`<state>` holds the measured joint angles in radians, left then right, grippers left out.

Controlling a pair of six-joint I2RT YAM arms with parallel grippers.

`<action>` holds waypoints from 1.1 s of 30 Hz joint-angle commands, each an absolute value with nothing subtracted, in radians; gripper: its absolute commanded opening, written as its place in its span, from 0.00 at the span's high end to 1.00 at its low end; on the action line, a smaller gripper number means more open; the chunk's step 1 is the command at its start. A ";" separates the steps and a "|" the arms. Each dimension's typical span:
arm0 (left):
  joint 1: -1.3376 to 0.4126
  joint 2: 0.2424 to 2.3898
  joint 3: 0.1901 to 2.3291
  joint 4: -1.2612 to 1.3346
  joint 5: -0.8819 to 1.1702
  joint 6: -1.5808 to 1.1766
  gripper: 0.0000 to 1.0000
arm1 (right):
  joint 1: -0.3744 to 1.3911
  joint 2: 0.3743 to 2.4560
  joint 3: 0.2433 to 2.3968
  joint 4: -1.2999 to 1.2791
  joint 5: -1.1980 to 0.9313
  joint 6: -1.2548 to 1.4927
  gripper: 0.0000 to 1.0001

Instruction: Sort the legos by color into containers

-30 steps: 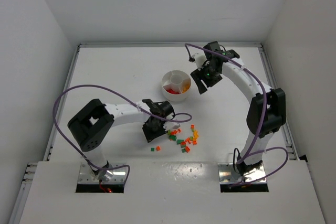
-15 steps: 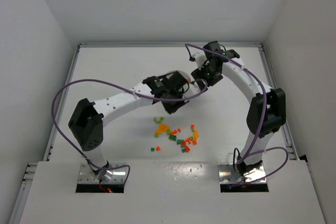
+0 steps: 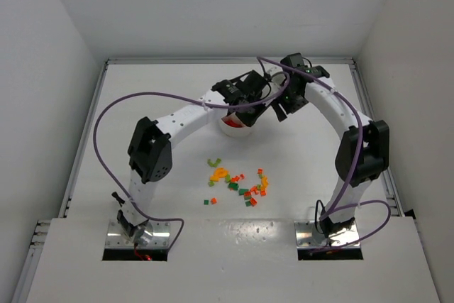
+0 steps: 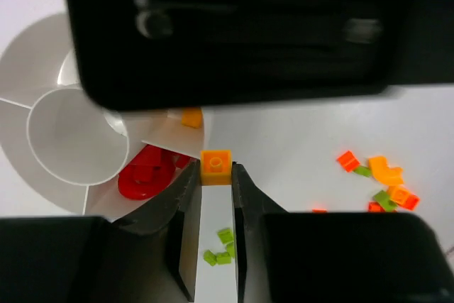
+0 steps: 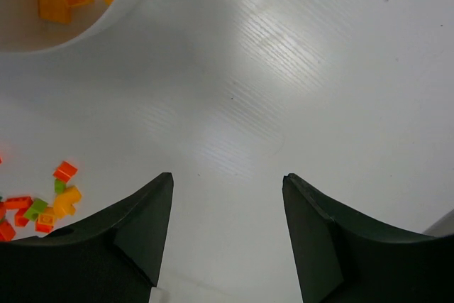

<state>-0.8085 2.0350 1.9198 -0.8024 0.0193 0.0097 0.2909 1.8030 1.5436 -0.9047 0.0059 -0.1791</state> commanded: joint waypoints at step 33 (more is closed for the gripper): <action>-0.770 2.191 2.112 -0.827 -0.121 -0.052 0.74 | -0.049 1.720 1.511 -0.870 -0.064 -0.041 0.34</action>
<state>-0.7792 2.1899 2.0590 -0.8288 -0.0807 -0.0364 -0.0486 1.7840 1.5276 -0.8642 -0.0082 -0.0208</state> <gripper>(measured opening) 0.257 0.662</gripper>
